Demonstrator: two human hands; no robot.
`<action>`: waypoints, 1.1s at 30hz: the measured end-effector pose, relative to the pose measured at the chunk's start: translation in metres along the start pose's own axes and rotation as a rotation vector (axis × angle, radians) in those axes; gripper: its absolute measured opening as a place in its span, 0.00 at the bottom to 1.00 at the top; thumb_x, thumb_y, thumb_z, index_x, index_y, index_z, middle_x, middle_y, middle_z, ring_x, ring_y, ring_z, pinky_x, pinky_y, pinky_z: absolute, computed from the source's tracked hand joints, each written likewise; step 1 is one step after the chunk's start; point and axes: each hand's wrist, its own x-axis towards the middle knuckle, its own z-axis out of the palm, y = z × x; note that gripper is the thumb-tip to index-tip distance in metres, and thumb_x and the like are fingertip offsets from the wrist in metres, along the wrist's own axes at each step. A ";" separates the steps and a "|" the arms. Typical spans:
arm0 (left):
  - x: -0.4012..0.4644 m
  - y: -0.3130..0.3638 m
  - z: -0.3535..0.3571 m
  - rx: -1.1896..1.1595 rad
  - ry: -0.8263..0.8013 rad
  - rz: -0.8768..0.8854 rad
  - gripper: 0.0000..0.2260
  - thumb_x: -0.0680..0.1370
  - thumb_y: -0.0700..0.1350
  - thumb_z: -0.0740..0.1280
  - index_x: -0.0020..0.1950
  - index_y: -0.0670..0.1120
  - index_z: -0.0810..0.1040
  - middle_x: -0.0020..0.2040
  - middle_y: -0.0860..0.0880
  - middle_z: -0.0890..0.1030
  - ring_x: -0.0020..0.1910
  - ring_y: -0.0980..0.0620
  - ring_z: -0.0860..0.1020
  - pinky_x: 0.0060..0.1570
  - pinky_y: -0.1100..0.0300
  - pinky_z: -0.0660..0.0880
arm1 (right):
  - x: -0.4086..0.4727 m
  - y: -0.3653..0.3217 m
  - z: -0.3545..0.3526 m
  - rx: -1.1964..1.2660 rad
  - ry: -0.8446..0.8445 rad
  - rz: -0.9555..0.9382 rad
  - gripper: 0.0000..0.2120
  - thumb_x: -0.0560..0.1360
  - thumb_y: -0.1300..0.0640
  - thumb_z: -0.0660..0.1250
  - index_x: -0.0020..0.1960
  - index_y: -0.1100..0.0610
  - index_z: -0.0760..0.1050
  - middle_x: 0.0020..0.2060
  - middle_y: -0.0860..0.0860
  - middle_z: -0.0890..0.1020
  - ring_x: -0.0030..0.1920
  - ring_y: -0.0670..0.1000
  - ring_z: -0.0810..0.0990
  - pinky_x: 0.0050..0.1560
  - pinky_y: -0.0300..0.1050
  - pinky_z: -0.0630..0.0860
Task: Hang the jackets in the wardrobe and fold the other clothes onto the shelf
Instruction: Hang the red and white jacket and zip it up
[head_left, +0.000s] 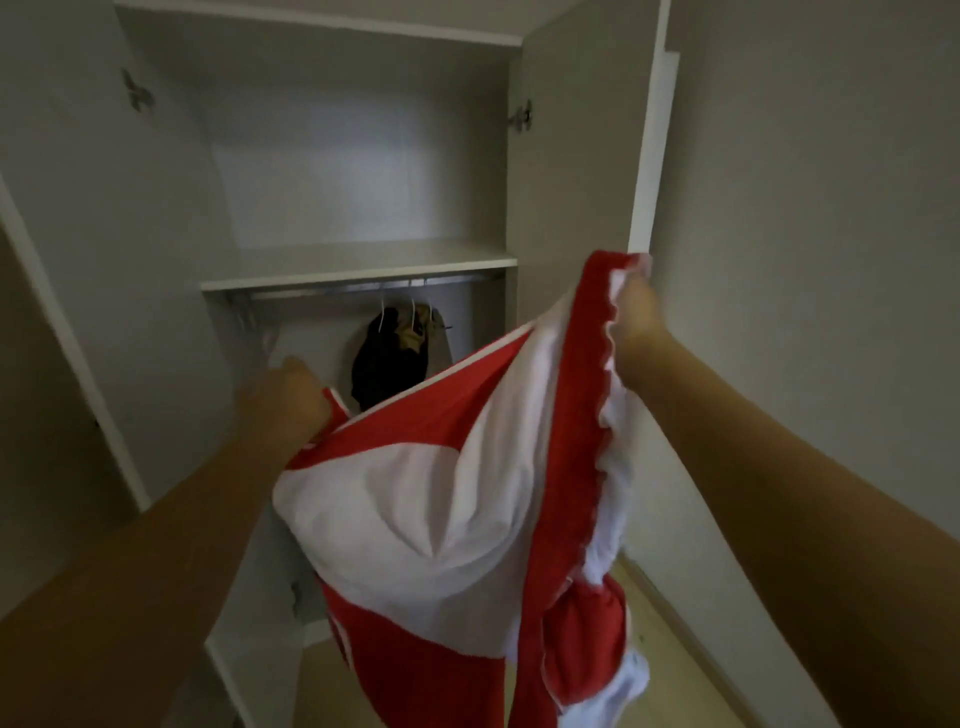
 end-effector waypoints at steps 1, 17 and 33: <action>0.003 0.008 0.006 -0.169 -0.008 0.028 0.18 0.74 0.45 0.66 0.63 0.43 0.72 0.60 0.38 0.75 0.60 0.37 0.74 0.57 0.48 0.71 | 0.011 0.000 0.011 -0.055 0.039 0.007 0.21 0.83 0.44 0.47 0.51 0.57 0.72 0.42 0.49 0.74 0.47 0.49 0.78 0.40 0.36 0.77; 0.024 0.109 0.065 -0.863 -0.151 -0.033 0.05 0.73 0.39 0.66 0.47 0.43 0.79 0.40 0.43 0.82 0.42 0.45 0.81 0.40 0.55 0.77 | 0.152 -0.007 0.025 -1.358 0.059 -0.842 0.02 0.72 0.59 0.62 0.43 0.58 0.71 0.37 0.57 0.78 0.35 0.59 0.75 0.36 0.50 0.74; 0.021 0.174 0.070 -0.633 0.422 0.340 0.17 0.72 0.44 0.67 0.60 0.47 0.70 0.56 0.52 0.72 0.53 0.49 0.74 0.51 0.60 0.70 | 0.209 -0.019 0.023 -0.250 -0.532 0.289 0.15 0.75 0.65 0.55 0.32 0.62 0.71 0.27 0.56 0.76 0.28 0.53 0.77 0.30 0.40 0.78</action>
